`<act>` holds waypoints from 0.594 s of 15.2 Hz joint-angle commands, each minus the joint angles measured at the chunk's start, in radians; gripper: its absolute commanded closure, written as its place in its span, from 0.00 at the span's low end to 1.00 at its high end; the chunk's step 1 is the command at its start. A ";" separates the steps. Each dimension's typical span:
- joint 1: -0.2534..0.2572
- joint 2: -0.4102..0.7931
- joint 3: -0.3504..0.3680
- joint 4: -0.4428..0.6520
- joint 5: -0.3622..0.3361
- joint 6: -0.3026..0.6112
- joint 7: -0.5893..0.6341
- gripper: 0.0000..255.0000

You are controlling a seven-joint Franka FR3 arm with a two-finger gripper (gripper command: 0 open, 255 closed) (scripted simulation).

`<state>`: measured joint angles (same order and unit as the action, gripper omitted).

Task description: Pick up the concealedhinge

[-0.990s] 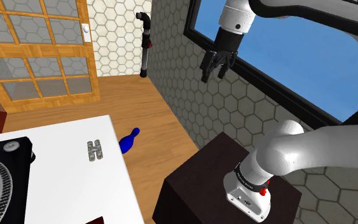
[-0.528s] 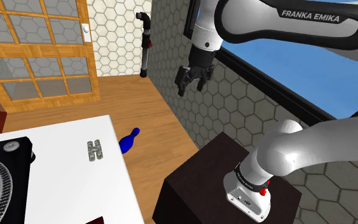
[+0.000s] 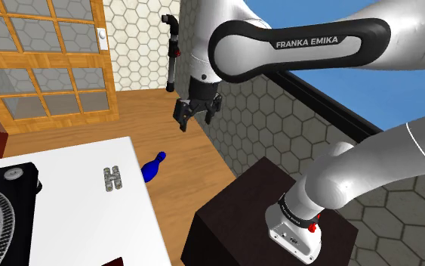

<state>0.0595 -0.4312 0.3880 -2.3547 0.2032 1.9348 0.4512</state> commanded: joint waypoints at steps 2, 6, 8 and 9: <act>-0.002 0.106 0.058 0.037 -0.017 0.072 0.068 0.00; -0.007 0.260 0.124 0.098 -0.073 0.159 0.167 0.00; -0.006 0.343 0.151 0.137 -0.116 0.196 0.223 0.00; -0.004 0.385 0.163 0.158 -0.142 0.212 0.253 0.00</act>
<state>0.0544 -0.0955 0.5359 -2.2219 0.0889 2.1274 0.6693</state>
